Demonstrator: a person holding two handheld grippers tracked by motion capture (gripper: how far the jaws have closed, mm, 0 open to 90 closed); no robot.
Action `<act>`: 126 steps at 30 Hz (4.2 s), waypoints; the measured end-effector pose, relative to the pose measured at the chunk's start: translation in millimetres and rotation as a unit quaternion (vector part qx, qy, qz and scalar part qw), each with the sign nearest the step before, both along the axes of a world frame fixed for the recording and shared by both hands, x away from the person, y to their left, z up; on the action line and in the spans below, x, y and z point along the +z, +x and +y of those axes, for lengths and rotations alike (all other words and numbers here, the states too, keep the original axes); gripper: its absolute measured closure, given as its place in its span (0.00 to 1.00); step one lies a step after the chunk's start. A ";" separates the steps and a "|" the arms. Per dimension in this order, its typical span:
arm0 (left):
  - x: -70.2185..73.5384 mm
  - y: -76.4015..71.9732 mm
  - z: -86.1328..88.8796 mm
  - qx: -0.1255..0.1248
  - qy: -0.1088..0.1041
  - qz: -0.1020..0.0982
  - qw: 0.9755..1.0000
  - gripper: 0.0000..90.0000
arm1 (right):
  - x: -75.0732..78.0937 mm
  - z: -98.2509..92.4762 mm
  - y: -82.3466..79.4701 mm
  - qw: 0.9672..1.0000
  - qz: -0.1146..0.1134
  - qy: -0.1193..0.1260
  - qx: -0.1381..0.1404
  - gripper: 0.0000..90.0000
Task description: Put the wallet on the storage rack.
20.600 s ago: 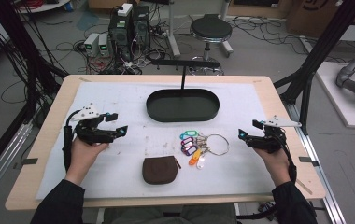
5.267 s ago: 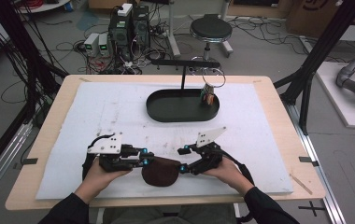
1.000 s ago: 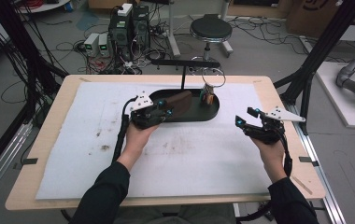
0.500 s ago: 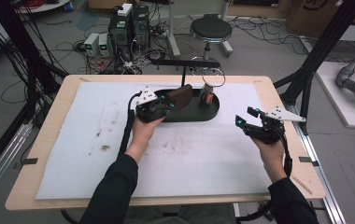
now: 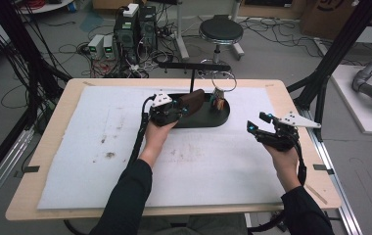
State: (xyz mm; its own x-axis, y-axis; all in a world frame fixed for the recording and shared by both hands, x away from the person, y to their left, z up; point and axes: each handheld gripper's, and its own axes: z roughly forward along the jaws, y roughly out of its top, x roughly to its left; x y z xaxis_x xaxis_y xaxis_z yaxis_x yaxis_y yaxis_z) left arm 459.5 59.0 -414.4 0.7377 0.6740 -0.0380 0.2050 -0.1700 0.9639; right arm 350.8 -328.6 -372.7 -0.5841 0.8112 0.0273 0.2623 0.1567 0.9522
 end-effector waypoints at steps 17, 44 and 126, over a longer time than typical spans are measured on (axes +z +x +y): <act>-19.2 8.2 -6.6 0.018 0.013 0.017 1.000 0.73 | 0.4 0.1 -0.5 1.000 -0.002 0.001 0.000 0.39; -28.2 10.2 -10.2 0.019 0.024 0.033 0.999 0.68 | 0.2 -1.8 -1.4 1.000 -0.004 0.000 -0.002 0.39; 19.8 -136.3 142.3 0.030 0.022 -0.027 0.999 0.27 | -21.1 -5.5 -6.0 0.998 0.041 -0.047 -0.013 0.33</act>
